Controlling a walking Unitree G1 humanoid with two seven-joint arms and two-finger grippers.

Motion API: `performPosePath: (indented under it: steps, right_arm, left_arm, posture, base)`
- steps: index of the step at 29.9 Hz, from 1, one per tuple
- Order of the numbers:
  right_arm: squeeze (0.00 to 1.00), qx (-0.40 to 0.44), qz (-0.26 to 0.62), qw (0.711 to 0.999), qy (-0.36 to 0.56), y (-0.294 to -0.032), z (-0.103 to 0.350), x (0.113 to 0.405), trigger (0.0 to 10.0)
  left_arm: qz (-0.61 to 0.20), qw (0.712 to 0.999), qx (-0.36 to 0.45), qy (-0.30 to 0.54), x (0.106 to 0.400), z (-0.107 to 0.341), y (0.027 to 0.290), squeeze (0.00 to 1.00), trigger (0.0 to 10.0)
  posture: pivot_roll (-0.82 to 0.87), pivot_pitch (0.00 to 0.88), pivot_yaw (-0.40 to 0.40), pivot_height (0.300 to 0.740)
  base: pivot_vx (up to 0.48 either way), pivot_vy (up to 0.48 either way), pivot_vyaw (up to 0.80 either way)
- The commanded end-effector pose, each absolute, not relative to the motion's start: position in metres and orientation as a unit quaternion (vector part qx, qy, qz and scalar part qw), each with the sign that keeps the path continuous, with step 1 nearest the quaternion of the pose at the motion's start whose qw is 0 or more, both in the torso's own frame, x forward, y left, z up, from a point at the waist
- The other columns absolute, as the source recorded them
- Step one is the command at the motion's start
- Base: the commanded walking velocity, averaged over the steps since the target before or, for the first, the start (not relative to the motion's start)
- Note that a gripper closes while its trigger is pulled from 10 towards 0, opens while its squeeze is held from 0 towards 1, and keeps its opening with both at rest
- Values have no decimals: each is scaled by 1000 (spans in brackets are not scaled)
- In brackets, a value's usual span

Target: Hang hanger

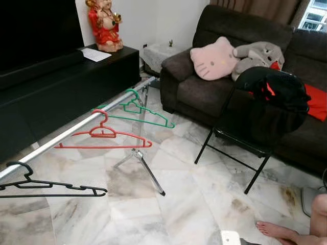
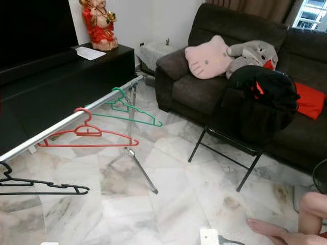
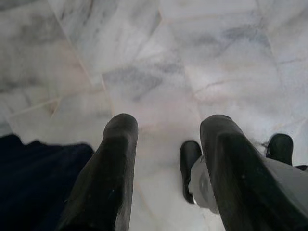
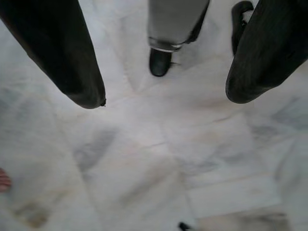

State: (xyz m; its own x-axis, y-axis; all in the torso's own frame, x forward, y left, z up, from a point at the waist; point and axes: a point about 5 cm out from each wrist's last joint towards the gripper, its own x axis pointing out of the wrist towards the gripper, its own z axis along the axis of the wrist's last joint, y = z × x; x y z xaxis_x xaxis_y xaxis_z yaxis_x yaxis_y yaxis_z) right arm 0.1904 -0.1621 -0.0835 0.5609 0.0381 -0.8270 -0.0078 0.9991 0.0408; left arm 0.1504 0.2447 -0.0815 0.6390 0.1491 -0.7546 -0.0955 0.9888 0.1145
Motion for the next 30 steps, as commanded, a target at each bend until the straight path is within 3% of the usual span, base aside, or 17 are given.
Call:
performPosePath:
  steps: [1, 12, 30]
  right_arm:
    - [0, 15, 5, 886, 464, -169, -82, 192, 10000]
    - [0, 25, -10, 888, 459, -168, -82, 193, 10000]
    - [0, 26, -13, 888, 460, -168, -82, 193, 10000]
  left_arm:
    - [63, 909, 33, 411, 161, -79, 240, 0, 10000]
    - [48, 911, 37, 407, 167, -78, 234, 0, 10000]
    - [50, 906, 33, 420, 151, -83, 238, 0, 10000]
  posture:
    - [142, 0, -25, 740]
    - [117, 0, -13, 740]
    - [116, 0, -13, 740]
  base:
    - [0, 0, 0]
    - [0, 0, 0]
    - [0, 0, -714]
